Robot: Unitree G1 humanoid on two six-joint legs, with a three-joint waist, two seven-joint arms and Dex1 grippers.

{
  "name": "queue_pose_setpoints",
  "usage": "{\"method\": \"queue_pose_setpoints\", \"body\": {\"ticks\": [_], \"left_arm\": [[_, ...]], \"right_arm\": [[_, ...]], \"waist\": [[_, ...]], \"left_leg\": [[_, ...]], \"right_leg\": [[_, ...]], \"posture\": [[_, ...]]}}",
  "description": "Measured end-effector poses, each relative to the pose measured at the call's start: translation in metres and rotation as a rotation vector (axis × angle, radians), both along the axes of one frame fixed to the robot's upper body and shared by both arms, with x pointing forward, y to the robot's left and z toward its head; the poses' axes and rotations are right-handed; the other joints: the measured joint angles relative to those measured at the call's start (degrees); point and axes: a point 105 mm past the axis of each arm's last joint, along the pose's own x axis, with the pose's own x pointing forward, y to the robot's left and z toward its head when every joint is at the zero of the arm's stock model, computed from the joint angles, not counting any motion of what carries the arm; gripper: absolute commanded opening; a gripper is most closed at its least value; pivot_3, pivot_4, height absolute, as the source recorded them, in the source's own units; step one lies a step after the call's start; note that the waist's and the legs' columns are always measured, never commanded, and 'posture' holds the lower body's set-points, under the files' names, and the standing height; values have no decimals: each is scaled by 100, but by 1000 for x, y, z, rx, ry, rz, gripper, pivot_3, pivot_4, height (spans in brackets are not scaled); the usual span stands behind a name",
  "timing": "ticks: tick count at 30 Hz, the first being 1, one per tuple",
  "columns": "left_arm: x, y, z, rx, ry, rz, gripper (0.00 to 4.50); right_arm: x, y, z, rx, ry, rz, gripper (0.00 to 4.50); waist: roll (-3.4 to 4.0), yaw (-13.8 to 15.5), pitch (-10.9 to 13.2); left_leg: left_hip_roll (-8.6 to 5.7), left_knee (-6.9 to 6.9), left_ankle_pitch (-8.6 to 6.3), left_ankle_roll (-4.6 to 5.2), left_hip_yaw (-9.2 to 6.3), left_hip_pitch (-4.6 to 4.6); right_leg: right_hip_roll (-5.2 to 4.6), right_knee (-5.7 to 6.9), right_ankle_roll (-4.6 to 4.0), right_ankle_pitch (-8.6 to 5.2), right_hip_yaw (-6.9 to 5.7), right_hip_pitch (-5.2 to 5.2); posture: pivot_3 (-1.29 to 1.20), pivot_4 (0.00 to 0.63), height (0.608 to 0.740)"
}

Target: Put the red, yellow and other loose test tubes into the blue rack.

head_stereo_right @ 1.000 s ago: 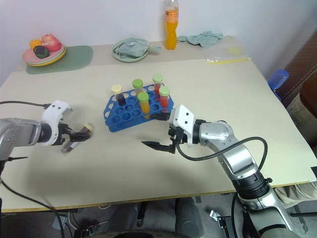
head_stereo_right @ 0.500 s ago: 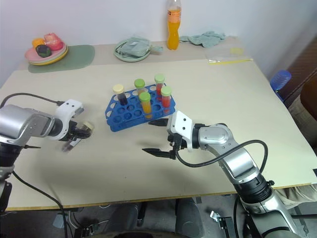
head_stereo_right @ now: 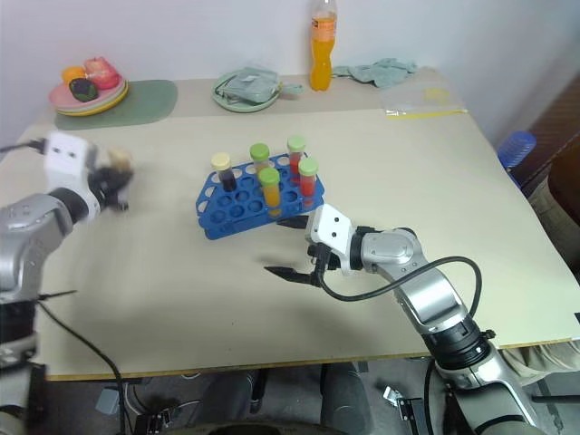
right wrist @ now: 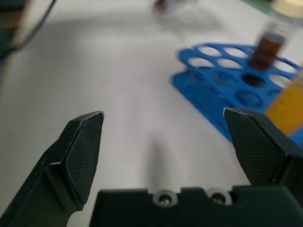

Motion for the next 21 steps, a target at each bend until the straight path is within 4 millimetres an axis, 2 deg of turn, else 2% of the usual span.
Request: {"method": "queue_pose_setpoints", "body": {"ticks": [1,3,6,8,10,13,16,21], "left_arm": [[-7,-9,9,-14,-90,-17,773],[-15,-30,11,-20,-177,-68,773],[-20,-89,-3,-77,-270,-189,773],[-21,-117,-8,-117,-312,-218,773],[-21,-142,-14,-87,-354,-239,773],[-18,-159,-37,-74,-331,-229,773],[-15,-164,-56,-64,-273,-215,773],[-17,-167,-59,-45,-272,-219,773]], "right_arm": [[3,-2,-3,-2,-3,-24,4500],[6,-6,-10,-6,4,-55,4500],[10,-7,-16,4,13,-90,4500],[11,-5,-17,10,10,-93,4500],[11,-6,-18,8,0,-98,4500],[11,-7,-20,7,0,-110,4500],[12,-7,-20,7,-3,-117,4500],[11,-9,-24,6,9,-128,4500]], "waist": [[1,3,-1],[2,20,-1],[-1,90,0],[-1,98,-1],[0,97,-2],[3,60,-4],[3,57,-4],[5,76,-5]], "left_leg": [[-4,0,-2,3,4,1],[-7,1,-6,11,16,3],[-8,7,-12,21,24,4],[-16,10,-12,22,27,6],[-19,8,-12,22,30,8],[-17,4,-14,26,33,14],[-16,5,-14,26,32,13],[-17,7,-15,27,31,14]], "right_leg": [[-4,0,1,0,2,2],[-4,0,2,0,3,4],[1,4,3,2,2,9],[3,7,4,2,3,10],[4,7,4,2,3,11],[8,9,4,2,7,10],[11,10,4,2,6,9],[10,9,4,2,6,13]], "posture": [[0,150,740],[0,150,740],[0,150,740],[0,150,740],[0,150,740],[0,150,740],[0,150,740],[0,150,740]]}}
